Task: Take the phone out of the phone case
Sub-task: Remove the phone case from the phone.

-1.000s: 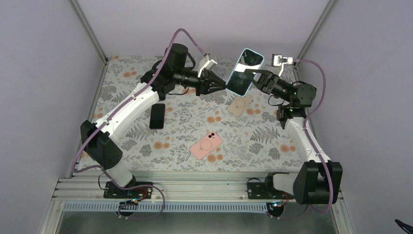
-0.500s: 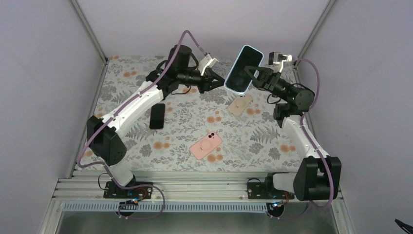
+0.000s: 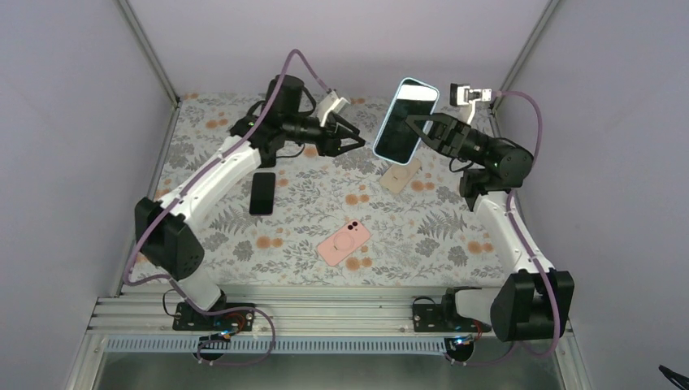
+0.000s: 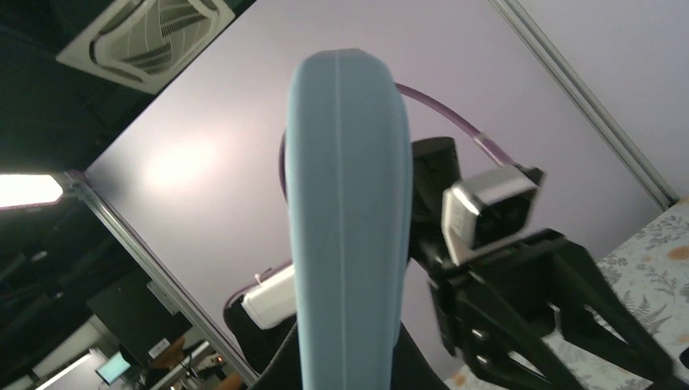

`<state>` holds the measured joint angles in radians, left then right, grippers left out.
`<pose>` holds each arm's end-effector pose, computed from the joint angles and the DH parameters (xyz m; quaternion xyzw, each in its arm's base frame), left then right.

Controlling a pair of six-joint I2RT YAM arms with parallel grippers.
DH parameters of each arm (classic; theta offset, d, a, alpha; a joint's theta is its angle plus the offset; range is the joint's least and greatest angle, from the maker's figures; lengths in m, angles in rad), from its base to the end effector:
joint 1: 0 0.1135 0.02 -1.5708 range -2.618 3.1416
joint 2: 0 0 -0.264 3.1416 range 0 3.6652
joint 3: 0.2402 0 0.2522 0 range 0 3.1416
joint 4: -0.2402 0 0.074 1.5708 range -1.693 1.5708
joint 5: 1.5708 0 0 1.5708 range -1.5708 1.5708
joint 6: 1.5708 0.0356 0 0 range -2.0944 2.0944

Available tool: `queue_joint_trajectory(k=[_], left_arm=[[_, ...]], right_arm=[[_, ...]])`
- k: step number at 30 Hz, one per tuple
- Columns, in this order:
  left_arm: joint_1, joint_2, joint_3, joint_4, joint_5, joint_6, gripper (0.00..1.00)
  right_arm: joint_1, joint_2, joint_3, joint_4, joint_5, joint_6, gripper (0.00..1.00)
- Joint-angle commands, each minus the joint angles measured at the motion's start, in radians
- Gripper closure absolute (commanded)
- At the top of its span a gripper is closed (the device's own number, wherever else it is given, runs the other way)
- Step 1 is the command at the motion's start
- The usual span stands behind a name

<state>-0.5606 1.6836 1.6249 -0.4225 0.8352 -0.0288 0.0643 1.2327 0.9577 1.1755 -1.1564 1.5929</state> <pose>0.3117 -0.2268 0.3760 0.4082 0.6990 -0.4695 0.3525 0.2368 0.0479 0.4230 -0.1819 0.5560 0.7043 0.4021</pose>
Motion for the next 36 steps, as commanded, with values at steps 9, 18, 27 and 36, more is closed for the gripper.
queue_joint_trajectory(k=[9, 18, 27, 36], left_arm=[[0.005, -0.153, -0.015, -0.012, 0.297, 0.089, 0.23], [-0.079, -0.122, 0.037, -0.048, 0.21, 0.122, 0.23], [-0.091, -0.101, 0.028, 0.008, 0.212, 0.05, 0.36], [-0.075, -0.078, 0.104, 0.036, 0.286, -0.016, 0.43]], right_arm=[[0.003, -0.044, 0.052, -0.086, -0.089, -0.25, 0.96], [0.004, -0.046, 0.049, -0.089, -0.086, -0.269, 0.96], [0.011, -0.054, 0.045, -0.075, -0.088, -0.266, 0.96], [0.037, -0.073, 0.068, -0.426, -0.142, -0.597, 0.96]])
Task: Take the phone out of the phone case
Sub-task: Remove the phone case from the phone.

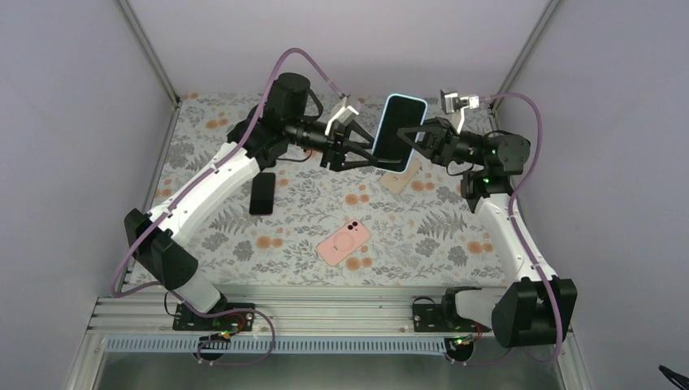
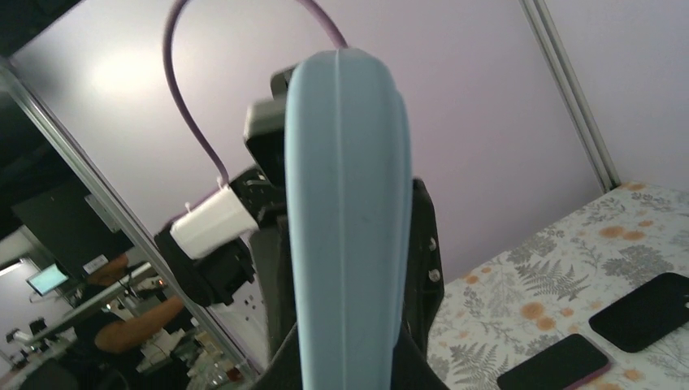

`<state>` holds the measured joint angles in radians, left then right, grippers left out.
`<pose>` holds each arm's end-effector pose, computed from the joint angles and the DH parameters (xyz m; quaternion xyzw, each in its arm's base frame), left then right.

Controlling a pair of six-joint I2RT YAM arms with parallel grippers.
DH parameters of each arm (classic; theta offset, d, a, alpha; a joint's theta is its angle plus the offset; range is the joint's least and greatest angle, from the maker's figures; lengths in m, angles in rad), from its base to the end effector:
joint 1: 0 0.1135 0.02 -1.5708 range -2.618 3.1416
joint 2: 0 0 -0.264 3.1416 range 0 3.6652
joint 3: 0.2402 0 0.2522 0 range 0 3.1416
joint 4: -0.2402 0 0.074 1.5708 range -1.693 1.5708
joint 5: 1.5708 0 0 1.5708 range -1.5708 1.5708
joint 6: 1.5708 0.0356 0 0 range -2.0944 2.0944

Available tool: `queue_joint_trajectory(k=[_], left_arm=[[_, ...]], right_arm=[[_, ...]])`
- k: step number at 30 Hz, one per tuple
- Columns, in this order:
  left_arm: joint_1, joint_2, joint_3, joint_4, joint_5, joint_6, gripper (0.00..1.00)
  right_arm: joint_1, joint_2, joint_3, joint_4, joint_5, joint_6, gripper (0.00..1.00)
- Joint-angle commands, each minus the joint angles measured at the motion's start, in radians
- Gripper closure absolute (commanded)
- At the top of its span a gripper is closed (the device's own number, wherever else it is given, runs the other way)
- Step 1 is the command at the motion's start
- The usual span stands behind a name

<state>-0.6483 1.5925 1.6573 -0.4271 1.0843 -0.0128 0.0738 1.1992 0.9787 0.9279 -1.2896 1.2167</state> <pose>0.2608 -0.2371 0.4210 0.4987 0.5780 -0.5596 0.3225 0.2369 0.0518 0.4190 -0.2783 0.5765 0.6375 0.4287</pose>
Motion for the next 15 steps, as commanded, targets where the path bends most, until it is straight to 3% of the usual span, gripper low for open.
queue_joint_trajectory(k=[1, 15], left_arm=[[0.018, 0.017, 0.085, 0.04, 0.023, -0.036, 0.44], [0.032, 0.065, 0.129, 0.126, 0.051, -0.164, 0.65]], right_arm=[[0.034, -0.045, 0.049, -0.219, -0.016, -0.268, 0.96], [0.082, -0.05, 0.065, -0.408, -0.038, -0.435, 0.96]])
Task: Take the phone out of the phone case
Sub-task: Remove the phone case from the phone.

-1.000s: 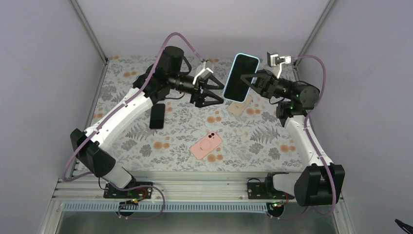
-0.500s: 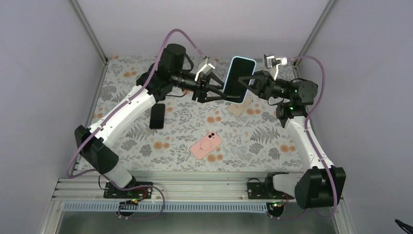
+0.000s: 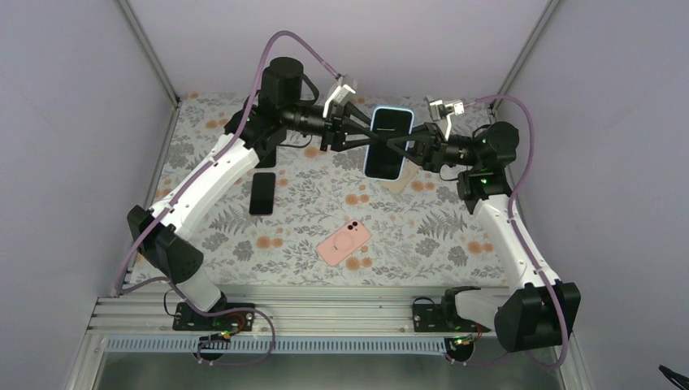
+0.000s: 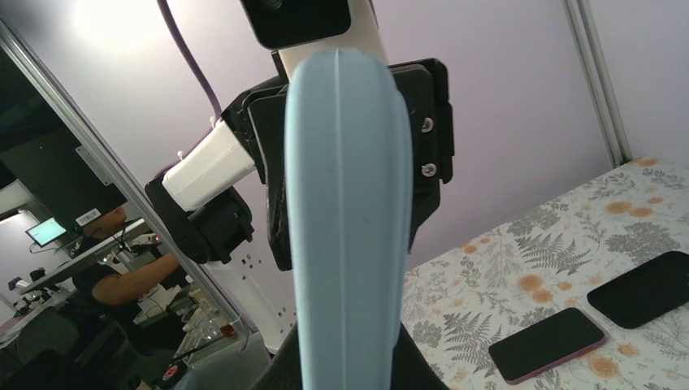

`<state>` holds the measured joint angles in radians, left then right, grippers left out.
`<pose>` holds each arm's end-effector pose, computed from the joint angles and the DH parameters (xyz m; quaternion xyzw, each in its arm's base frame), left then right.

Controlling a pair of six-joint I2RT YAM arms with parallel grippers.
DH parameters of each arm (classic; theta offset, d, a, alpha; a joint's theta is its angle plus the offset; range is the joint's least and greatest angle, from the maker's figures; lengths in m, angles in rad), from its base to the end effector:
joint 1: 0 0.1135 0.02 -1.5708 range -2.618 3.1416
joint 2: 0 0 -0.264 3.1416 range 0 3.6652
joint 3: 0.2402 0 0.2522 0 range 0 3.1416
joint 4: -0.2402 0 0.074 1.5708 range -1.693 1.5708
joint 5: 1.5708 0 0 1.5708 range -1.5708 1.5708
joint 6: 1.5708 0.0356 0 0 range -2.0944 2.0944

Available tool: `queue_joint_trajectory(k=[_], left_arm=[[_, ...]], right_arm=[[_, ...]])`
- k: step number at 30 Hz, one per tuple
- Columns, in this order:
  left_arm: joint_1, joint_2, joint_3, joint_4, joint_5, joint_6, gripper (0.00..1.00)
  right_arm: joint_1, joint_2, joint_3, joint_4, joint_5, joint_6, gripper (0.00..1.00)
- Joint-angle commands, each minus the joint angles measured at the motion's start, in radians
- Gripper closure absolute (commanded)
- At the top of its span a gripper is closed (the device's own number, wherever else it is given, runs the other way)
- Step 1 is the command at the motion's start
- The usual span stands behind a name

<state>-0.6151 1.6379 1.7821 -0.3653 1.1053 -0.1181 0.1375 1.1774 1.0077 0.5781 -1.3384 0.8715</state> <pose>0.2751 -0.2333 0.4517 0.4814 0.5635 -0.5733 0.3495 0.2387 0.0680 0.4077 -0.3295 0.5880 0.6150 0.4092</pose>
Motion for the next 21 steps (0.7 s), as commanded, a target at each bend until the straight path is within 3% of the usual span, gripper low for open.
queue_joint_trajectory(k=[1, 5, 12, 17, 21], left_arm=[[-0.002, 0.022, 0.003, 0.074, 0.03, -0.068, 0.66], [-0.002, 0.032, 0.003, 0.094, 0.027, -0.091, 0.72], [0.001, 0.04, -0.016, 0.096, 0.046, -0.1, 0.97], [0.011, 0.041, -0.023, 0.056, 0.044, -0.062, 0.98], [0.012, 0.036, -0.033, 0.009, 0.022, -0.011, 0.98]], right_arm=[[0.022, -0.028, 0.034, -0.07, 0.013, -0.1, 0.96], [0.032, -0.029, 0.036, -0.113, 0.022, -0.139, 0.96], [0.031, -0.032, 0.041, -0.172, 0.032, -0.176, 0.95], [0.032, -0.03, 0.09, -0.33, 0.039, -0.264, 0.66], [0.032, -0.018, 0.17, -0.534, 0.056, -0.419, 0.63]])
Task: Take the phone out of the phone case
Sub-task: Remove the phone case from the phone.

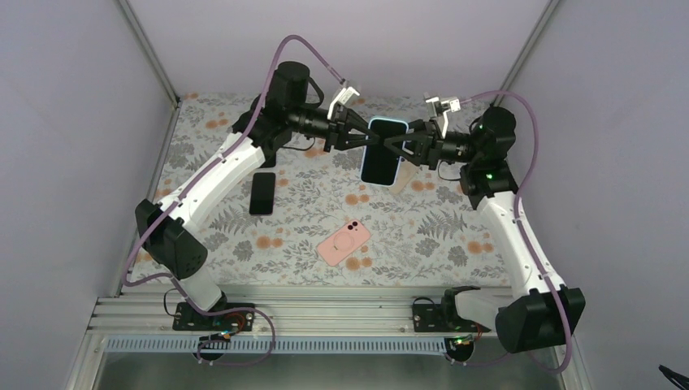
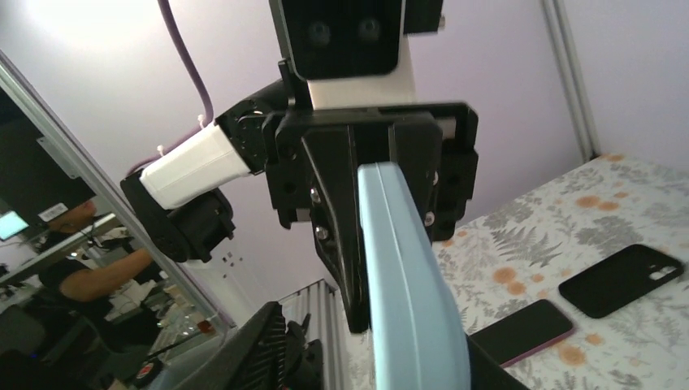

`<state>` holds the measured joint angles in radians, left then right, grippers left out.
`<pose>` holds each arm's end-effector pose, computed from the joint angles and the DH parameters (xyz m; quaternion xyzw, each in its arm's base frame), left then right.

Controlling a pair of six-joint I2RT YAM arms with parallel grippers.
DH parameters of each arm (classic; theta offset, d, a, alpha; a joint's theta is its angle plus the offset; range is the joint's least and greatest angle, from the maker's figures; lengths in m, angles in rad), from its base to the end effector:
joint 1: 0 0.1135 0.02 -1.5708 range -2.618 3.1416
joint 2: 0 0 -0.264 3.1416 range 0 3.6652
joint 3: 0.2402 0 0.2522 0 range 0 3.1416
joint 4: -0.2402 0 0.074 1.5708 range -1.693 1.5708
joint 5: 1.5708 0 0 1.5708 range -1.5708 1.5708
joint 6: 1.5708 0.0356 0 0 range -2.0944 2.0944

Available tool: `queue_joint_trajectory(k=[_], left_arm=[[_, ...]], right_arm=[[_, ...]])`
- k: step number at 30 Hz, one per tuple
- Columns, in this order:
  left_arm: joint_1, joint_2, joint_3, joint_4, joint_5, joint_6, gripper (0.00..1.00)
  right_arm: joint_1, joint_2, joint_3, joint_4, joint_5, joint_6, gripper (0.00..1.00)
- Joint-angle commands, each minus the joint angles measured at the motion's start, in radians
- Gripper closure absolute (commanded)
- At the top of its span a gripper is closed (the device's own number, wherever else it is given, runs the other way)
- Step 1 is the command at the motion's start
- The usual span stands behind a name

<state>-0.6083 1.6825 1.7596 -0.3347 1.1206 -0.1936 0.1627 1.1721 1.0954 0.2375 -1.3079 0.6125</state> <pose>0.2899 -0.2409 0.4317 0.4556 0.5898 -0.5894 0.3118 0.2397 0.0742 0.4112 -0.3369 0.6047 0.5934 0.4106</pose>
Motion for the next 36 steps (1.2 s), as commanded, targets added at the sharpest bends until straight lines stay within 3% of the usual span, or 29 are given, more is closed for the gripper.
queue_joint_trajectory(k=[1, 6, 15, 20, 26, 36], left_arm=[[0.005, -0.011, -0.014, -0.026, 0.004, 0.07, 0.98], [0.006, -0.008, -0.017, -0.035, -0.001, 0.08, 0.98], [0.006, 0.001, -0.014, -0.048, -0.015, 0.089, 0.98], [0.005, 0.003, -0.012, -0.046, -0.018, 0.09, 0.97], [0.011, -0.011, -0.043, -0.046, -0.006, 0.106, 0.64], [0.019, -0.053, -0.111, -0.068, 0.029, 0.144, 0.56]], right_arm=[[0.007, -0.011, 0.101, -0.231, 0.033, -0.194, 0.64], [0.006, -0.008, 0.11, -0.298, 0.05, -0.252, 0.74], [0.007, 0.002, 0.113, -0.382, 0.044, -0.323, 0.81], [0.006, 0.02, 0.136, -0.396, 0.031, -0.324, 0.96], [0.0, 0.043, 0.175, -0.295, 0.003, -0.22, 0.96], [-0.065, 0.084, 0.22, 0.054, -0.048, 0.165, 0.96]])
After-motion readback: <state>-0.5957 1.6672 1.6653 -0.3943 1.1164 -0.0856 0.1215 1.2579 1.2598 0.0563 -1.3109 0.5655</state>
